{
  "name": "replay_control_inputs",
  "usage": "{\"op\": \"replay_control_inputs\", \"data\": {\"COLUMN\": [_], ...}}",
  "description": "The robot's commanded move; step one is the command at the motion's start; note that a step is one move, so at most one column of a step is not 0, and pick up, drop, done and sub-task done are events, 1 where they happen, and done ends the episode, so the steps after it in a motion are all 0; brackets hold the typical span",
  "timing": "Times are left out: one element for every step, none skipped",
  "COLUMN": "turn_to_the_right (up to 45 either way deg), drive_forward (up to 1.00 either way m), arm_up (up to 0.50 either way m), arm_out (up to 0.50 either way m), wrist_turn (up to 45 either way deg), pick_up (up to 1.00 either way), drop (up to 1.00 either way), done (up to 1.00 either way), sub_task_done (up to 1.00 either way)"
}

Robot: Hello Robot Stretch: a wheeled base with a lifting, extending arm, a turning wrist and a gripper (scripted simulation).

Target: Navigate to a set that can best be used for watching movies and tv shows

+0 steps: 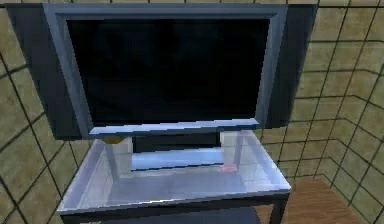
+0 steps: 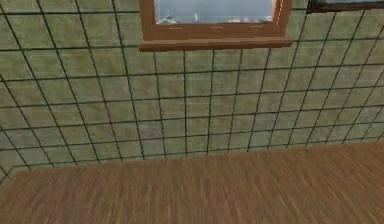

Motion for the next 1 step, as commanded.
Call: {"op": "replay_control_inputs", "data": {"turn_to_the_right": [0.0], "drive_forward": [0.0], "arm_up": [0.0], "arm_out": [0.0], "wrist_turn": [0.0], "pick_up": [0.0], "drop": [0.0], "done": [1.0], "sub_task_done": [0.0]}}
